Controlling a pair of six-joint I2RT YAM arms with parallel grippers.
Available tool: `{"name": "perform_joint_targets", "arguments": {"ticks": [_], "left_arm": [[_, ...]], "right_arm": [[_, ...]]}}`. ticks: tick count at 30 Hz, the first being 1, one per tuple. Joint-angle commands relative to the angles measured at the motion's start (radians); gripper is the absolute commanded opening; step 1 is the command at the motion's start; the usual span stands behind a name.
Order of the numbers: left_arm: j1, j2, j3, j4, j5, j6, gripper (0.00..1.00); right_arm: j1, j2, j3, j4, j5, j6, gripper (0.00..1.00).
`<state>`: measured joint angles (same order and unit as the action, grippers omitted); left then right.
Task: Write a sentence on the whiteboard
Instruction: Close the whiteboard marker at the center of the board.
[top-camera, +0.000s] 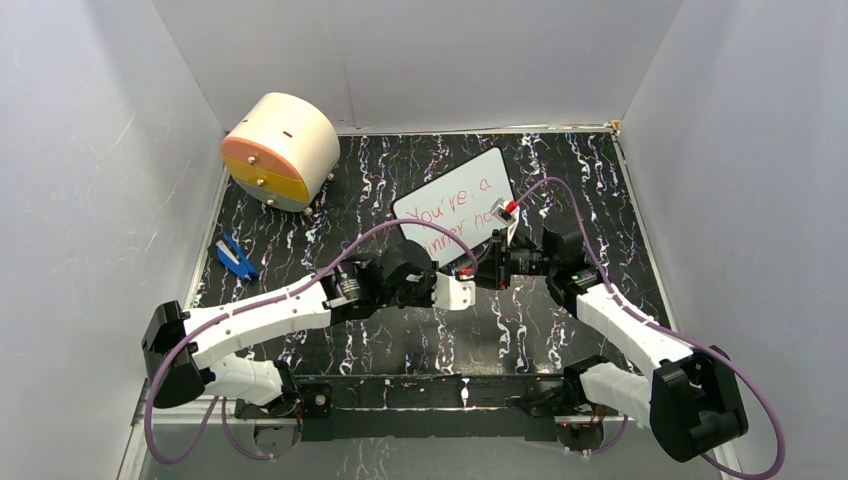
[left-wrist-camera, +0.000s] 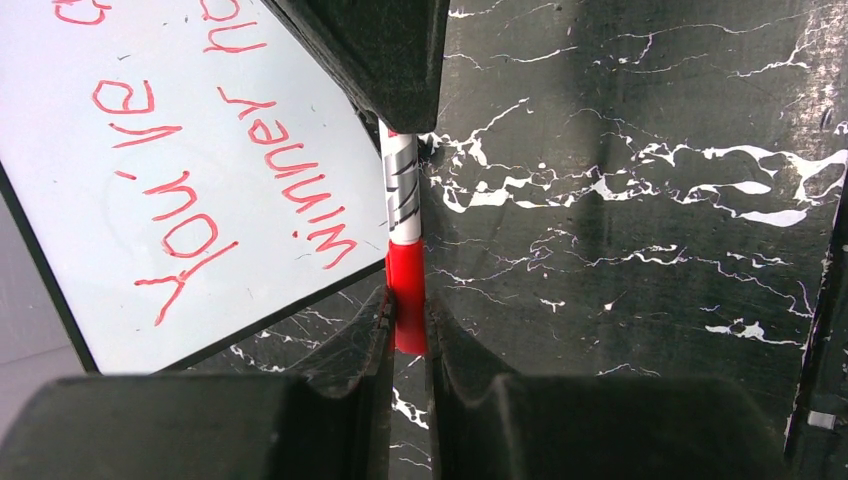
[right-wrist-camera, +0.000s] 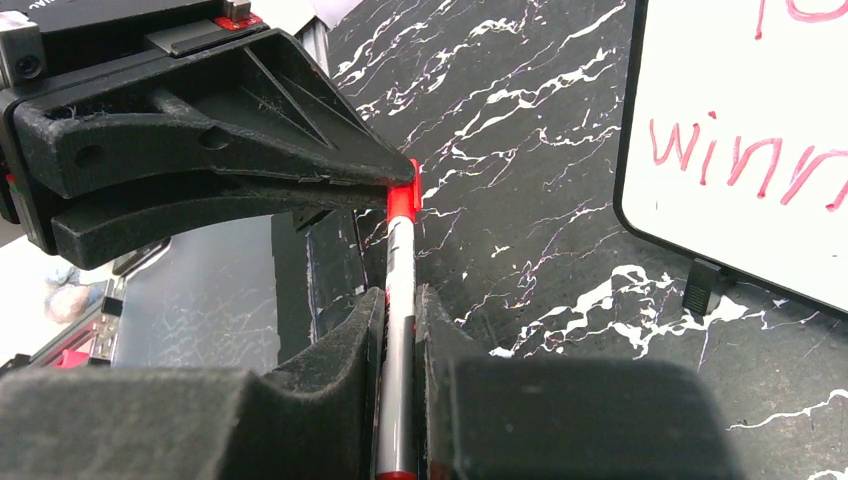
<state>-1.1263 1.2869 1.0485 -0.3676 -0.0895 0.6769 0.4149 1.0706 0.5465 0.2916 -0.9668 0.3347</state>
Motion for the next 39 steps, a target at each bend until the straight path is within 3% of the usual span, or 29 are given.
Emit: {"name": "perform_joint_targets", "arguments": {"ticks": [1,25,28,32,36,39], "left_arm": [[-0.071,-0.016,0.052,0.133,0.11,0.012,0.0],[-0.116,-0.009,0.063,0.264,0.116,-0.005,0.0],[-0.116,-0.025,0.056,0.262,0.028,-0.039,0.0],[-0.114,-0.066,0.04,0.254,-0.195,-0.184,0.0],[-0.096,-0.119,-0.013,0.27,-0.425,-0.398,0.16],[-0.052,-0.145,-0.036,0.228,-0.487,-0.646,0.26]], "right_arm": [[0.012,-0.014,0.012,0.061,0.063,-0.017,0.0],[0.043,0.05,0.071,-0.004,0.054,-0.003,0.0],[0.044,0.026,0.076,-0.049,0.108,-0.029,0.0],[0.043,-0.016,0.07,-0.069,0.18,-0.046,0.0],[0.042,-0.028,0.054,-0.041,0.202,-0.034,0.0],[0.043,-0.028,0.026,0.022,0.197,-0.007,0.0]]}}
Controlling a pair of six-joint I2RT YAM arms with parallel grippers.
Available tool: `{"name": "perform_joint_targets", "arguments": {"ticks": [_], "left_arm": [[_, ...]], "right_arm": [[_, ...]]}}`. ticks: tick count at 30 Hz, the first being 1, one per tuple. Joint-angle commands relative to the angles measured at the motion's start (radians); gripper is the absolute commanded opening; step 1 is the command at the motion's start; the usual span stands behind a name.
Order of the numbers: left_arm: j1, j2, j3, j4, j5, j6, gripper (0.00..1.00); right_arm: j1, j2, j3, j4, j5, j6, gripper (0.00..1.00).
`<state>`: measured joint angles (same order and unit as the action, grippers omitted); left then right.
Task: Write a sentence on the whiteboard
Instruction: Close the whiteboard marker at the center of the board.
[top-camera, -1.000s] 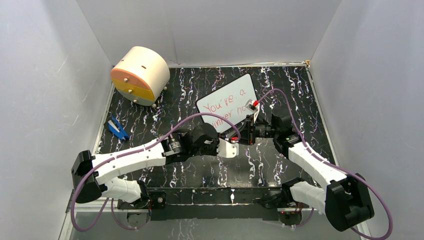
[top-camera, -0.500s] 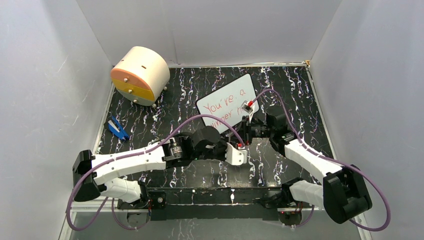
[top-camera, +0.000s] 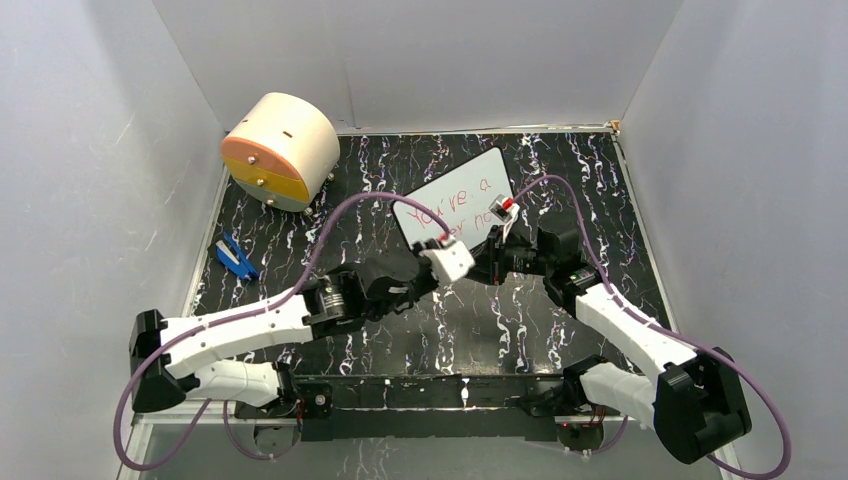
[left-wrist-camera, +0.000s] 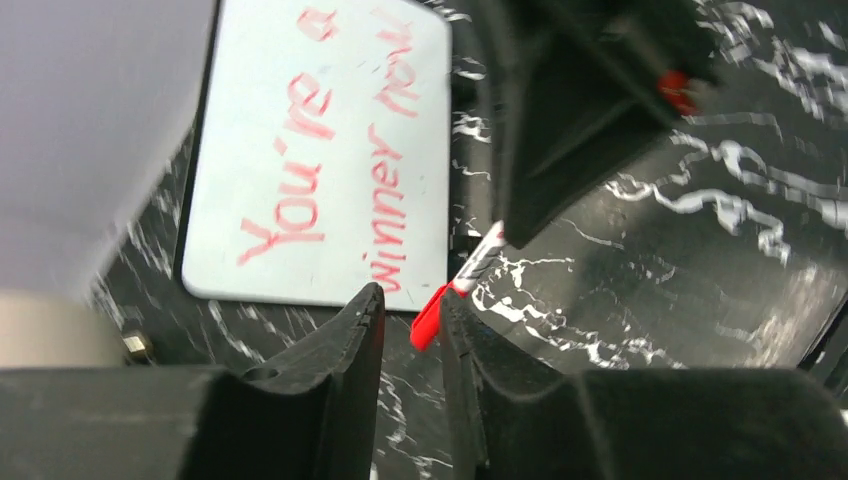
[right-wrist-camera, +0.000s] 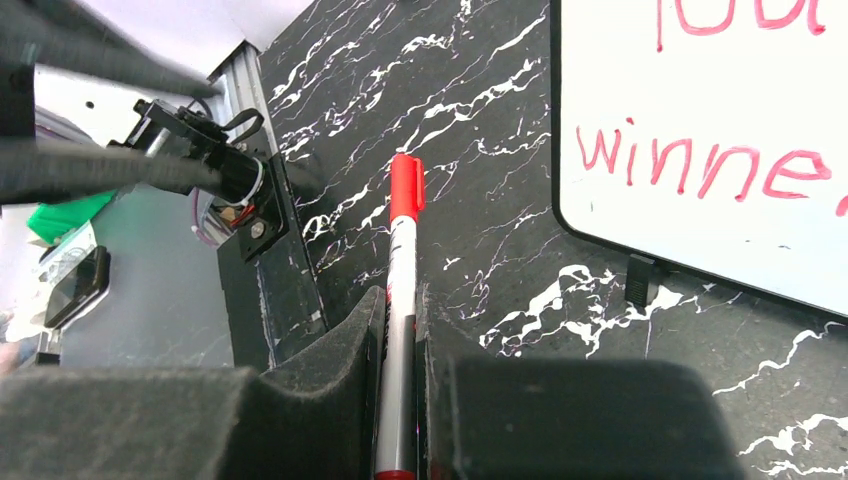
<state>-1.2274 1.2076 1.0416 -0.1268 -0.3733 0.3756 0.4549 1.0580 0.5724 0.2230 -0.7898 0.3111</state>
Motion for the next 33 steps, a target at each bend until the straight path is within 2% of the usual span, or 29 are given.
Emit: {"name": "perform_joint_targets", "arguments": {"ticks": [1,4,8,14,22,33], "left_arm": [[0.07,-0.072,-0.035,-0.029,-0.207,-0.419,0.27],[0.141,-0.088,-0.041,-0.086,-0.199,-0.629,0.37],[0.231,-0.107,-0.063,-0.103,-0.128,-0.849,0.41],[0.286,-0.11,-0.1,-0.057,-0.031,-1.022,0.46],[0.317,-0.085,-0.124,0.003,0.062,-1.125,0.48],[0.332,-0.051,-0.144,0.055,0.131,-1.17,0.48]], "right_arm": [[0.002,-0.015,-0.007,0.111,0.018,0.024,0.0],[0.003,-0.016,-0.023,0.152,0.017,0.037,0.0],[0.003,-0.029,-0.051,0.229,0.022,0.069,0.0],[0.003,-0.048,-0.086,0.304,0.037,0.103,0.0],[0.002,-0.054,-0.106,0.359,0.041,0.131,0.0],[0.002,-0.064,-0.124,0.419,0.034,0.16,0.0]]}}
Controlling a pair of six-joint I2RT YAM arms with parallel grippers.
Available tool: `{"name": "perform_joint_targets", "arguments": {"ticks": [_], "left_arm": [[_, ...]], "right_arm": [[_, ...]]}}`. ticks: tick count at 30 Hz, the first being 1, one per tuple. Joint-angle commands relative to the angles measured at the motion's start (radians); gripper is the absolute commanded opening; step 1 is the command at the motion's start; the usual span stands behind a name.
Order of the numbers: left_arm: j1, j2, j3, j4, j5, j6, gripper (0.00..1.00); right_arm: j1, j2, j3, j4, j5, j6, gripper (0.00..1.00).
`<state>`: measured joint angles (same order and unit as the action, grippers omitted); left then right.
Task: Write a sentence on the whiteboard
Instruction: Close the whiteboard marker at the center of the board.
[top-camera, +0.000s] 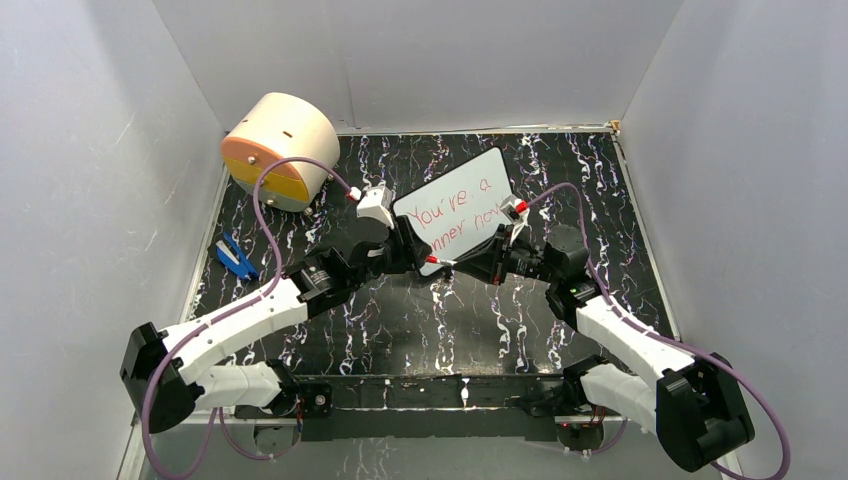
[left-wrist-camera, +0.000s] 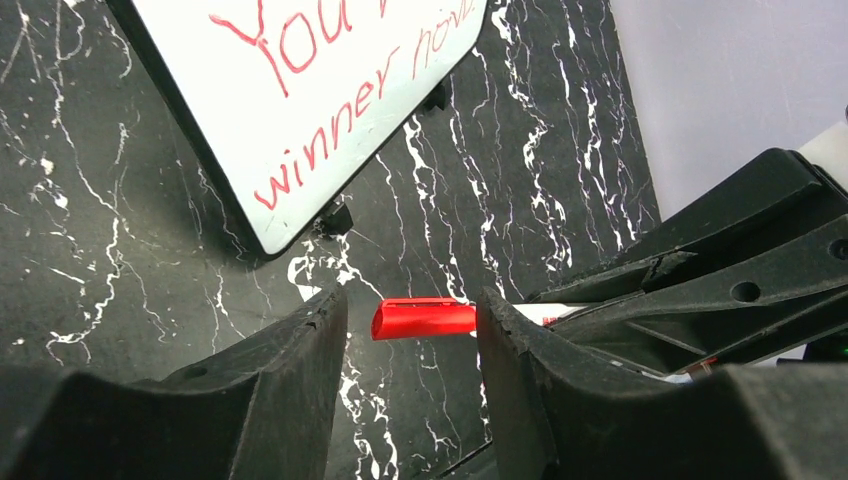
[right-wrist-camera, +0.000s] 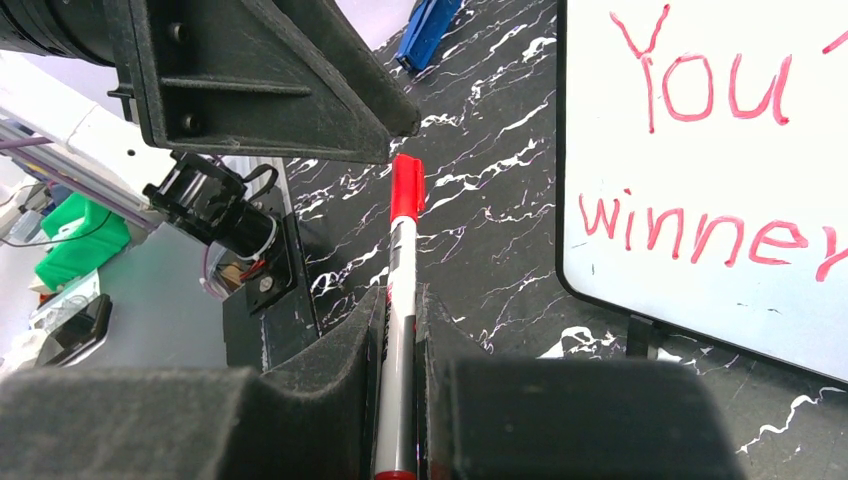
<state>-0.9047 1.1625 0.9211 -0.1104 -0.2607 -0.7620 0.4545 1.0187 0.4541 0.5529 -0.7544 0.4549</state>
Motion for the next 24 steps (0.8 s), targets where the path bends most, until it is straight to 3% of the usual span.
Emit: {"name": "perform_joint_targets", "arguments": {"ticks": [1,16,24], "left_arm": [[0.011,-0.005,-0.026,0.045,0.026,-0.035,0.48],[0.013,0.02,-0.028,0.078,0.117,-0.034,0.48],[0.013,0.056,-0.005,0.062,0.184,0.003,0.48]], "right_arm": [[0.003,-0.026,-0.009,0.096,-0.003,0.021,0.0],[0.003,-0.016,-0.014,0.118,-0.005,0.04,0.0],[0.003,0.014,0.024,0.032,-0.017,0.01,0.0]]}}
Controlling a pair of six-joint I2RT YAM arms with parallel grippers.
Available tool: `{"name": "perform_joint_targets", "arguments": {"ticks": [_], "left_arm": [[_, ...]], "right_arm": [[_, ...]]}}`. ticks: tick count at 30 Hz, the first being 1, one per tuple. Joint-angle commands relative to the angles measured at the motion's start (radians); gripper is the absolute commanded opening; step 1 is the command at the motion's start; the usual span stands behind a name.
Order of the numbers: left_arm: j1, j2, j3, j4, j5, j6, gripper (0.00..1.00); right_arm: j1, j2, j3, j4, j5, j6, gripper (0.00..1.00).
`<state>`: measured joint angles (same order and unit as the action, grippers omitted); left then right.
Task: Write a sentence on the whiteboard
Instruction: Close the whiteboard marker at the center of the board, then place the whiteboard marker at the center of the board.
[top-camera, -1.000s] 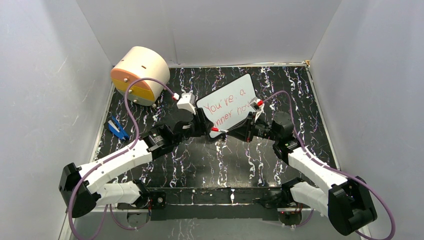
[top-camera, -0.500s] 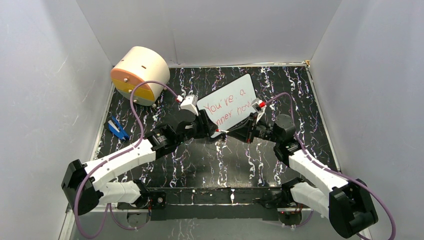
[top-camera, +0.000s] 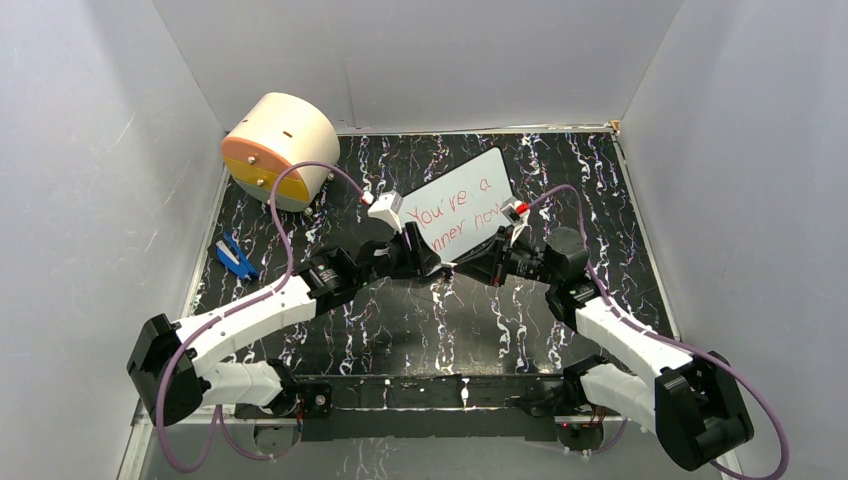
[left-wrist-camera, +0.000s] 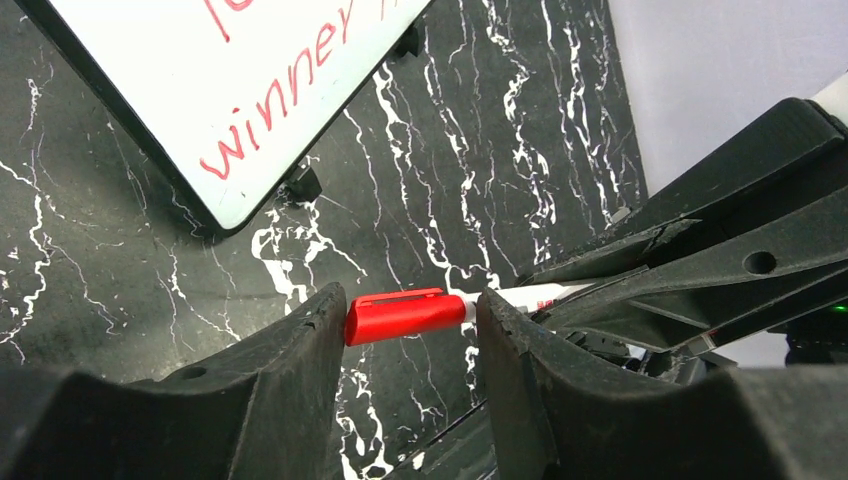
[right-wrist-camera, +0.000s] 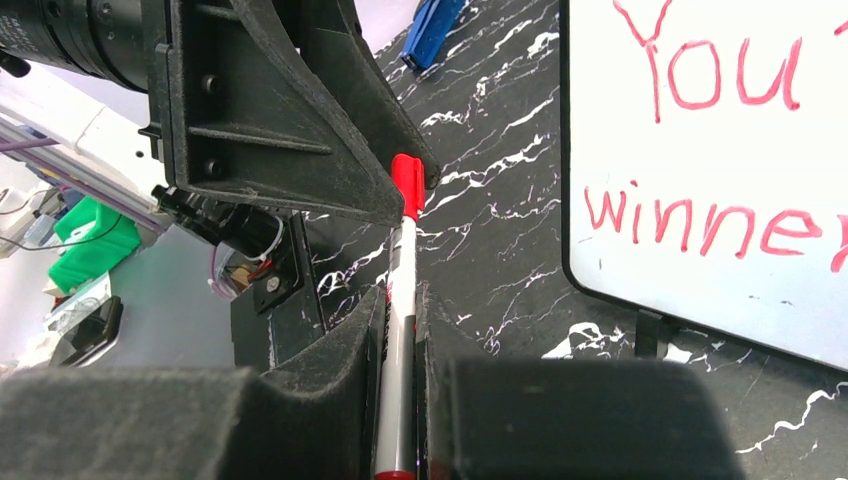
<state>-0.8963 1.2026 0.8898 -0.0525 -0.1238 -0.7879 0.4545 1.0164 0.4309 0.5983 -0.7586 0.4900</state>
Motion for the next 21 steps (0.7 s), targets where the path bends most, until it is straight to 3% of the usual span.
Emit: {"name": "perform_joint_targets", "arguments": {"ticks": [1,8,15,21], "left_arm": [[0.005,0.024,0.031,-0.002,0.055,0.033,0.48],[0.004,0.064,0.053,-0.015,0.119,0.071,0.48],[-0.022,0.087,0.052,0.088,0.225,0.014,0.49],[-0.06,0.084,0.029,0.161,0.227,-0.051,0.49]], "right_arm": [[0.003,0.024,0.057,-0.034,-0.015,-0.03,0.0],[0.004,0.065,0.11,-0.134,-0.032,-0.064,0.0],[0.029,0.063,0.1,-0.079,-0.018,-0.037,0.0],[0.061,0.065,0.094,-0.063,0.021,-0.031,0.0]]}}
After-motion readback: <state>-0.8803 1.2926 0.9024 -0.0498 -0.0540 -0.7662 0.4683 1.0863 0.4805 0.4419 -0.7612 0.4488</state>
